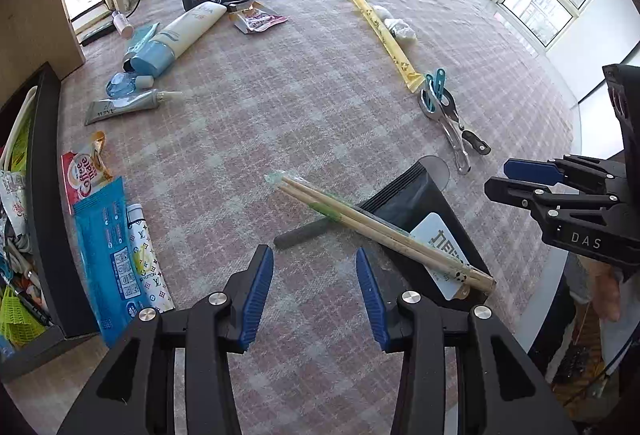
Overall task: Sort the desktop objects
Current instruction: 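Move both tools back over the table toward the remaining items, then grasp the wrapped chopsticks with the left tool while the right tool grasps the yellow straw pack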
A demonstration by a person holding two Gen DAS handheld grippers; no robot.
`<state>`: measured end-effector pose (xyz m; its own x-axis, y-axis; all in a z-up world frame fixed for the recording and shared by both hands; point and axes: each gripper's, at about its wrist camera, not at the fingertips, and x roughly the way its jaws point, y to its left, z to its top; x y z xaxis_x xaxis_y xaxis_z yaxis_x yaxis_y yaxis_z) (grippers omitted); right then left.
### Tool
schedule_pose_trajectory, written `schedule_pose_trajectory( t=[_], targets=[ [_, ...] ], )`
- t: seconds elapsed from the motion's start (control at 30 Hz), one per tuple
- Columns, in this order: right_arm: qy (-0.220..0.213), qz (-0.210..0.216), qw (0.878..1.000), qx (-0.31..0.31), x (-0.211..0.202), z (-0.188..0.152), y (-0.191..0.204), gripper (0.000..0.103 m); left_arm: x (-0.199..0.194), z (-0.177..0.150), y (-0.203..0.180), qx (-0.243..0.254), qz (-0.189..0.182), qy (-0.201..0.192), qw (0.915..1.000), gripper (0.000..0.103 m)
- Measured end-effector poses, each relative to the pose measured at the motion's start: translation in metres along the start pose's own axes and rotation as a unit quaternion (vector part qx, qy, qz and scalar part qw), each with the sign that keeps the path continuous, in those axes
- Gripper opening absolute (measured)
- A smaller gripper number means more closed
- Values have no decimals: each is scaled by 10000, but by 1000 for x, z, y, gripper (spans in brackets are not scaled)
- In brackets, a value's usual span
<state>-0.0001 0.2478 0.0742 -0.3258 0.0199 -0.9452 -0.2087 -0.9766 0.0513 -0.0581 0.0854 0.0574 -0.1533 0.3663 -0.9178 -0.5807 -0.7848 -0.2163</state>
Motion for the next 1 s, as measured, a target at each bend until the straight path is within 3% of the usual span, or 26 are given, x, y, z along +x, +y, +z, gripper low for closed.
schedule_pose_trajectory(
  t=[0.3, 0.73, 1.0],
  targets=[
    [-71, 39, 9985, 544, -5, 16, -60, 42, 24, 9, -26, -457, -232, 403, 9979, 45],
    [-98, 96, 9996, 230, 19, 69, -78, 42, 24, 8, -25, -929, -157, 430, 9946, 45],
    [-42, 280, 9992, 290, 35, 129, -81, 41, 31, 17, -21, -1261, -153, 581, 9902, 45]
  ],
)
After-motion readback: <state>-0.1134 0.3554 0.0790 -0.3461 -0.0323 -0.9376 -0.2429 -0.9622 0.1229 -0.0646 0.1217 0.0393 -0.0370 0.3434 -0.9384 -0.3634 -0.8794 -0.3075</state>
